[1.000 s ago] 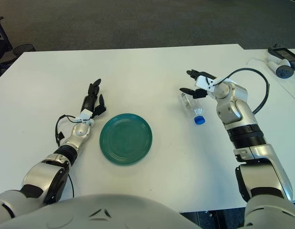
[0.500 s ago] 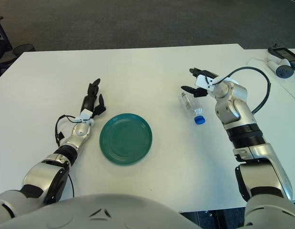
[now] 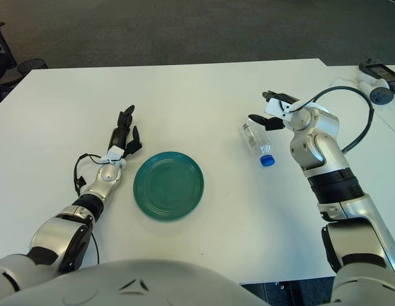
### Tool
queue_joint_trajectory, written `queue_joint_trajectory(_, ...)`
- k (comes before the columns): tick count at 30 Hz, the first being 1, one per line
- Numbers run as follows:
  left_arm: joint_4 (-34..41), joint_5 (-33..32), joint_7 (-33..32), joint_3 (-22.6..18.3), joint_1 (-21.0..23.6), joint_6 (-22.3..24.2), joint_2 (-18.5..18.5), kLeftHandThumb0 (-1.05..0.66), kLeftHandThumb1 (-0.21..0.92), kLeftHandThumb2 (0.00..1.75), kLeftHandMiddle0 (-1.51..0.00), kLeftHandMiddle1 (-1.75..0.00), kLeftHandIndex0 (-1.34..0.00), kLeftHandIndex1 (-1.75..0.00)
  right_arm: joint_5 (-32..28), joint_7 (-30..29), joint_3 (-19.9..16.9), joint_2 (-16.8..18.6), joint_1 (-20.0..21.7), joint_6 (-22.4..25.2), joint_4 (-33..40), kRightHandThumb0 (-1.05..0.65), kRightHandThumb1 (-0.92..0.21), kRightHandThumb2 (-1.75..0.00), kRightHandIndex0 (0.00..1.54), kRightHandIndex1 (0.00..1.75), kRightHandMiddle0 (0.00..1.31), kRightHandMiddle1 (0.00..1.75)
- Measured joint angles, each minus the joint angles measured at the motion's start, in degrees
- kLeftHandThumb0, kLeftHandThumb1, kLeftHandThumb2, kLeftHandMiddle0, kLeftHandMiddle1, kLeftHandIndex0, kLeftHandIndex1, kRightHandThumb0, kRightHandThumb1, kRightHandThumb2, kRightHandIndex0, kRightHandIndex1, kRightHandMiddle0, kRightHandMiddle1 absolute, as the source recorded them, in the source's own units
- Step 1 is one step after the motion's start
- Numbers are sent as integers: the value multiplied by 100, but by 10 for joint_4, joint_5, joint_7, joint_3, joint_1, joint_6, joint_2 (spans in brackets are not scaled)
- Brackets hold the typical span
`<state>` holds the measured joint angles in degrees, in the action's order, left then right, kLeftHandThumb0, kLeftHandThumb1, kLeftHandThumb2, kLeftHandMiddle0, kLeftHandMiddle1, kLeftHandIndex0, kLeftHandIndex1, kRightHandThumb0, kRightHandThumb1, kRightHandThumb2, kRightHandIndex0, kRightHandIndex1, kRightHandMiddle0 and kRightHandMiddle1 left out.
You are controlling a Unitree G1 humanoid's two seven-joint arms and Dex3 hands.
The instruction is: Put the bottle into the plate.
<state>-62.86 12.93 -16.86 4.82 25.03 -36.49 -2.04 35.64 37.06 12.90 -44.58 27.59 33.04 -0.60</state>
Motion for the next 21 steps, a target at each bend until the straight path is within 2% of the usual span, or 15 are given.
queue_joint_trajectory(1,1,0,0,0,0,0,0,-84,92,106,-23,-1,0,-53,3,5,0,-5,-2,7,6,-105,-92,-74,12,24,1,9)
queue_joint_trajectory(3,1,0,1,0,-1,-1,0,-84,92,106,-23,-1,0,-53,9,11,-1,-14,-8,15,18,-105,-92,-74,5,50,0,20)
queue_joint_trajectory(7,4,0,2,1,-2,-1,-1,-84,92,106,-23,-1,0,-54,14,21,-1,-30,-23,23,37,-105,-92,-74,1,71,0,39)
queue_joint_trajectory(12,9,0,5,2,-5,-1,-1,-85,92,107,-23,-1,0,-53,17,59,10,-40,-27,40,40,-105,-92,-71,0,80,0,43)
queue_joint_trajectory(19,11,9,-2,5,-6,-6,-1,-86,92,108,-22,0,0,-51,19,111,26,-45,-30,66,66,-105,-92,-61,0,83,0,45)
queue_joint_trajectory(21,10,11,-4,7,-5,-7,-1,-86,92,107,-22,0,0,-52,22,122,26,-48,-35,74,86,-105,-92,-56,0,85,0,52)
